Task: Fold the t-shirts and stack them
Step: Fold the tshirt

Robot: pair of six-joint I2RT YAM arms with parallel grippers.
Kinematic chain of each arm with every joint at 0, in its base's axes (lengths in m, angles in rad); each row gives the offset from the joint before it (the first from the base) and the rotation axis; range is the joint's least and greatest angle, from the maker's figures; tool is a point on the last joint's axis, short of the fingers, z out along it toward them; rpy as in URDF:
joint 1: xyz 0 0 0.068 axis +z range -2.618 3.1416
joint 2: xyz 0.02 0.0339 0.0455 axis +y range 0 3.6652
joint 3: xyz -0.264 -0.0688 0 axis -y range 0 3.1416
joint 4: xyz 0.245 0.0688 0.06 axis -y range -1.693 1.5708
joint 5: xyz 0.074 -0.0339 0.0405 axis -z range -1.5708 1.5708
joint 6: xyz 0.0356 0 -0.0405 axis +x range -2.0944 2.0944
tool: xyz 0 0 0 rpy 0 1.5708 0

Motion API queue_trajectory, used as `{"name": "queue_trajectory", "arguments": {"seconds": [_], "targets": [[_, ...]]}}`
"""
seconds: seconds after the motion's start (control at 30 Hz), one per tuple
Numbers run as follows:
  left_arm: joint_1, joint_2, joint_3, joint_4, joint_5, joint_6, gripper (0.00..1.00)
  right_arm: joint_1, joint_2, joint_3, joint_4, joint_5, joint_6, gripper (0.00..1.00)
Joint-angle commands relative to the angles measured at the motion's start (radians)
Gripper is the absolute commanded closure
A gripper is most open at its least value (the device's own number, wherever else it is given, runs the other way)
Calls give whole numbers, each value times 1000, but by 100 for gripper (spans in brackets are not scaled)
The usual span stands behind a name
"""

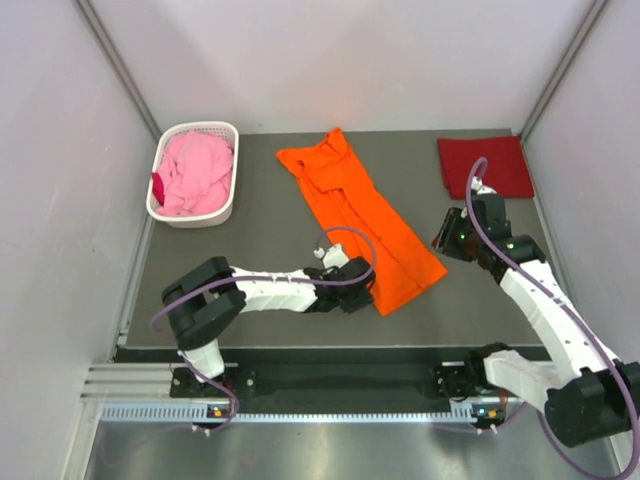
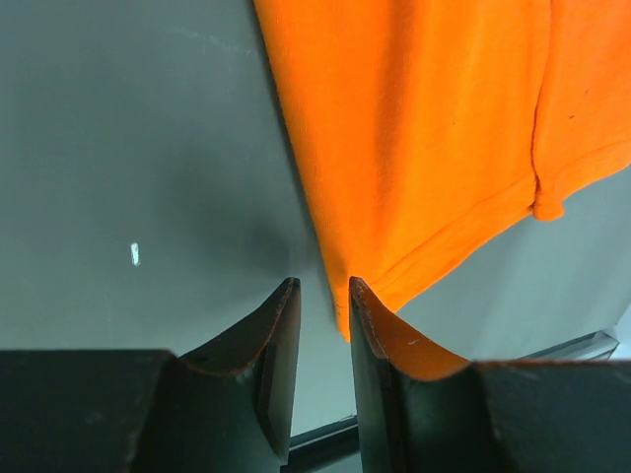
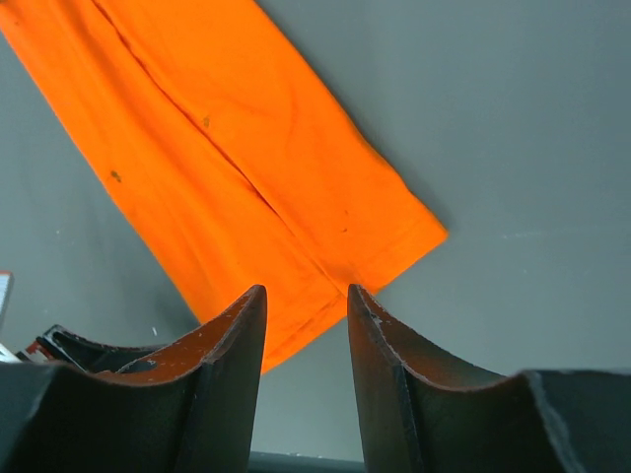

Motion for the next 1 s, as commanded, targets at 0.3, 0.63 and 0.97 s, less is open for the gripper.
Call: {"name": "queue_trajectory", "arguments": {"seconds": [0.3,0.63,0.97], "targets": [[-21,46,24,25,-12,-26,69,-15,-50,-18,30,-12,-12,60],[-23,72,44,13,-16,-12,83,-17,-49,-26,38,-18,-8,60],[-24,15,9,-30,-48,23,100,-18,-32,-49,41,-65,-32,60]]}}
